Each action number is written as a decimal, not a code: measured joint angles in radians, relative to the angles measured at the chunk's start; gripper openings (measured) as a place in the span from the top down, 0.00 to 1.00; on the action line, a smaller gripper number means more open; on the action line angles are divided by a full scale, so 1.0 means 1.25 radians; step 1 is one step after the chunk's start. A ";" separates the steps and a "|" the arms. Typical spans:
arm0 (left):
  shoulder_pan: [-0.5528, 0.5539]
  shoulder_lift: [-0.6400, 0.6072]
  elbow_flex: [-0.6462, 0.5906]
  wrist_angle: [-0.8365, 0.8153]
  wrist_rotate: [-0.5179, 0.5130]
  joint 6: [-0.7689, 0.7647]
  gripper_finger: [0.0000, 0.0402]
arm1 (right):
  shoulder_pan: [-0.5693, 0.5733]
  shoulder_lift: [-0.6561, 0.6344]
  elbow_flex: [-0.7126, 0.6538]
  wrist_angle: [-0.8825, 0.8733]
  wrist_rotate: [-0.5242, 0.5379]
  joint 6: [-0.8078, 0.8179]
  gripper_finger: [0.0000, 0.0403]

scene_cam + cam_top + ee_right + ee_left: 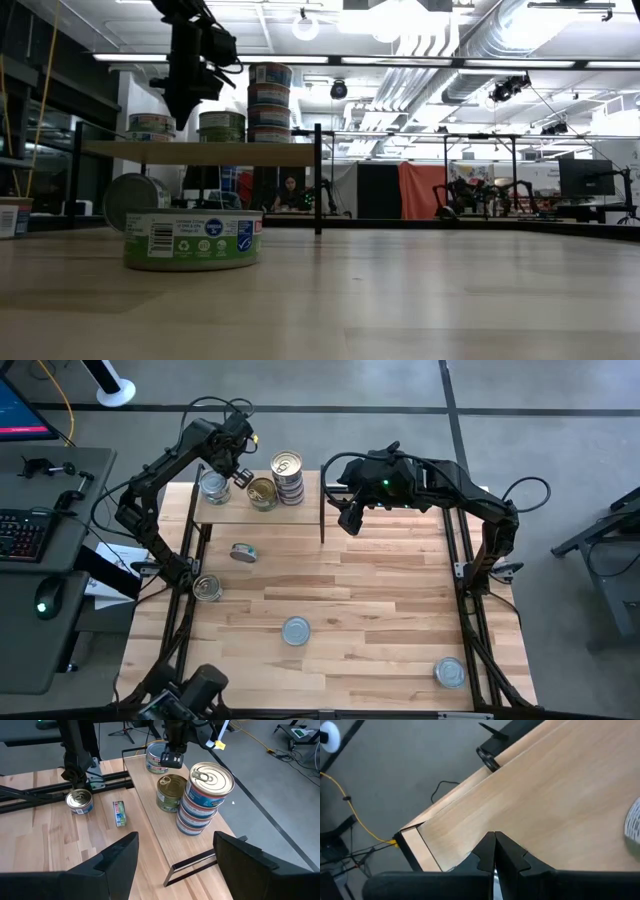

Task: Stack canned seafood by type on shelf
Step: Stack the green-white tuna can on top of the green-white tuna can on the shelf, then stack the green-white tuna can on top of the green-white tuna cans on the shelf

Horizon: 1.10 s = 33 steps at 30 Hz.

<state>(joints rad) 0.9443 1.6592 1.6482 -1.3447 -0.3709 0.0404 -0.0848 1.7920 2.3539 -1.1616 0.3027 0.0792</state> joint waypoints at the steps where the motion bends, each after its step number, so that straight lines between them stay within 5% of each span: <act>1: 0.000 0.000 0.000 -0.005 -0.002 0.003 1.00 | 0.000 0.000 0.000 0.000 0.000 0.000 0.38; 11: -0.011 -0.003 0.026 -0.022 -0.069 -0.008 1.00 | 0.000 0.000 0.000 0.000 0.000 0.000 0.38; 17: -0.067 -0.071 0.094 0.038 -0.013 -0.069 1.00 | 0.000 0.000 0.000 -0.010 0.000 0.000 0.38; 21: -0.222 -0.187 0.014 0.033 -0.018 -0.083 1.00 | 0.000 0.000 0.000 -0.035 0.000 -0.006 0.38; 29: -0.690 -0.407 -0.311 0.047 -0.009 -0.214 1.00 | 0.000 0.000 0.000 -0.062 0.000 -0.007 0.38; 33: -0.778 -0.393 -0.388 0.037 -0.023 -0.250 0.99 | 0.000 0.000 0.000 -0.061 0.000 -0.007 0.38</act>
<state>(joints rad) -0.0284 1.1685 1.1637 -1.2988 -0.3999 -0.2719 -0.0845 1.7920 2.3541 -1.2380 0.3027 0.0708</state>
